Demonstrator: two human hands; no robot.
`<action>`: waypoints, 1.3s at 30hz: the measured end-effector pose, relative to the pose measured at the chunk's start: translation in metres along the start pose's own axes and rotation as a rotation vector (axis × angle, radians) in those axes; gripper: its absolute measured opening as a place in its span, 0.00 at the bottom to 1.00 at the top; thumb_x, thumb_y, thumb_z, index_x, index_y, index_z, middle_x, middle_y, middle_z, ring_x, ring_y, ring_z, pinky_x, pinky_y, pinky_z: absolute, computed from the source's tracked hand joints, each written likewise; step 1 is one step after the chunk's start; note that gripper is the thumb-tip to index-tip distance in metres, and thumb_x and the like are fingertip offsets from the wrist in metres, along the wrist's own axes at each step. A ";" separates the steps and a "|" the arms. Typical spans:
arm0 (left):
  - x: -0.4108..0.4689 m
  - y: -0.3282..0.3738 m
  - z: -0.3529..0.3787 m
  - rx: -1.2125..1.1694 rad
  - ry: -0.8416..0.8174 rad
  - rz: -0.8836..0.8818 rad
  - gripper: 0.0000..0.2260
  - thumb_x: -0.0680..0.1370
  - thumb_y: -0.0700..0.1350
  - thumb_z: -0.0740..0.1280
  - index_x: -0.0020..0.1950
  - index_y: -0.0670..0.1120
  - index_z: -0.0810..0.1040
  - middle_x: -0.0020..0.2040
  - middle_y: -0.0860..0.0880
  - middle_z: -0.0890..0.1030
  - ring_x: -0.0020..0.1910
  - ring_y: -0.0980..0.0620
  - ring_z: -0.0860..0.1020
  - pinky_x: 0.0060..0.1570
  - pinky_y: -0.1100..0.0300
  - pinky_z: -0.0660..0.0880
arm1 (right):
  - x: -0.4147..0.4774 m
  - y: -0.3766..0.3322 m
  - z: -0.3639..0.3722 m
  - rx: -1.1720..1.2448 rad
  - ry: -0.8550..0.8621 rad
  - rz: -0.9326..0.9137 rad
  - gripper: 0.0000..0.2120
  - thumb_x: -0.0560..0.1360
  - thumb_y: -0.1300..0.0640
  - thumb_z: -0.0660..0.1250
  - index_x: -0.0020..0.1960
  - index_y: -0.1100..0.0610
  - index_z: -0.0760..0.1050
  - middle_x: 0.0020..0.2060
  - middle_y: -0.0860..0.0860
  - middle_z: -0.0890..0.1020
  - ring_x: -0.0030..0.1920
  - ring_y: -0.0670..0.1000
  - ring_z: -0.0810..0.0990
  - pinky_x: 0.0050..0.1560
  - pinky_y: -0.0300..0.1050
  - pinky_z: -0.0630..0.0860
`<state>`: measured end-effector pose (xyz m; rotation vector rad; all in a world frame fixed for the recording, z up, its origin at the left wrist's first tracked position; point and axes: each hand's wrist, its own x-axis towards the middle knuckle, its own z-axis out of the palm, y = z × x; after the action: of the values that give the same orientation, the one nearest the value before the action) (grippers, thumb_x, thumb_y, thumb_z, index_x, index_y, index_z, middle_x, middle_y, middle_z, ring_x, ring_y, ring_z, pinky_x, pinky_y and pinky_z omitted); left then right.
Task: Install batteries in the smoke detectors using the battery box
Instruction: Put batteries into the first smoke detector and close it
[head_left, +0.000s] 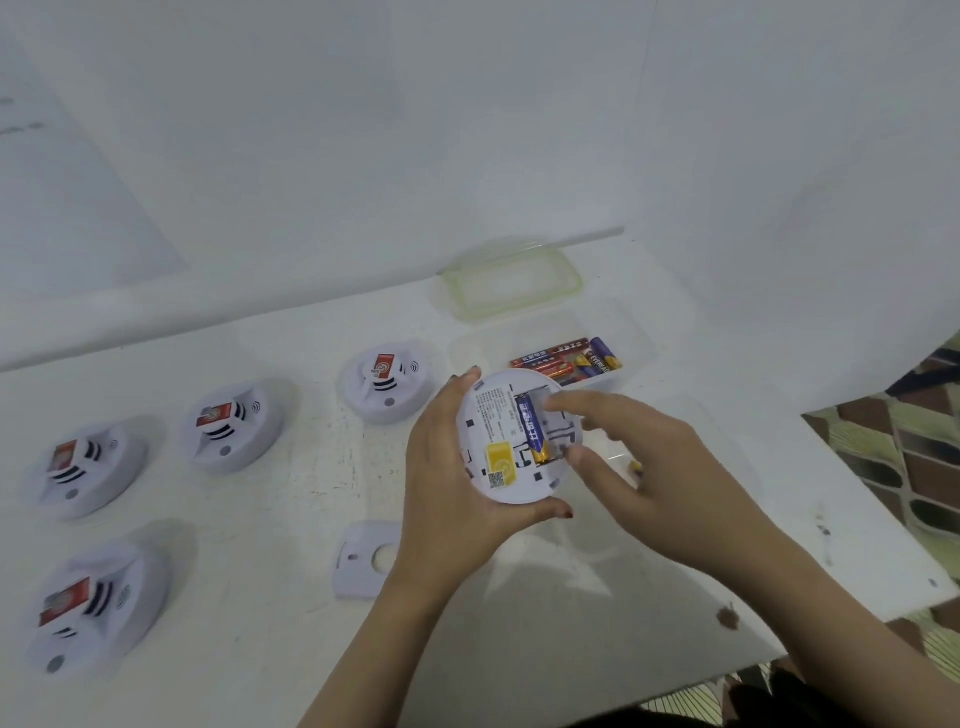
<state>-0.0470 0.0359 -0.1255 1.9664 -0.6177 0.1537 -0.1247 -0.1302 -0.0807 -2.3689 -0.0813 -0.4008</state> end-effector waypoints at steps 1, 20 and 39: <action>0.001 0.002 0.003 0.010 0.004 0.009 0.49 0.54 0.66 0.76 0.69 0.69 0.55 0.70 0.60 0.68 0.70 0.59 0.67 0.68 0.43 0.69 | 0.003 0.002 -0.001 -0.022 -0.010 -0.016 0.18 0.76 0.52 0.61 0.65 0.41 0.70 0.56 0.29 0.73 0.56 0.30 0.70 0.51 0.21 0.67; 0.013 0.020 0.026 0.146 0.032 0.140 0.40 0.61 0.62 0.75 0.69 0.58 0.63 0.64 0.55 0.73 0.65 0.57 0.71 0.65 0.52 0.71 | 0.025 0.039 -0.023 0.060 -0.149 -0.108 0.21 0.72 0.54 0.69 0.63 0.43 0.70 0.56 0.41 0.76 0.53 0.44 0.76 0.47 0.43 0.79; 0.014 0.023 0.021 0.214 0.015 0.159 0.40 0.61 0.63 0.74 0.67 0.47 0.70 0.60 0.52 0.78 0.59 0.59 0.74 0.58 0.57 0.74 | 0.046 0.033 -0.041 -0.387 -0.219 -0.572 0.18 0.69 0.49 0.62 0.50 0.60 0.81 0.56 0.58 0.82 0.30 0.54 0.81 0.29 0.37 0.71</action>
<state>-0.0493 0.0043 -0.1119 2.1178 -0.7741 0.3444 -0.0859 -0.1845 -0.0599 -2.7396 -0.8668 -0.4510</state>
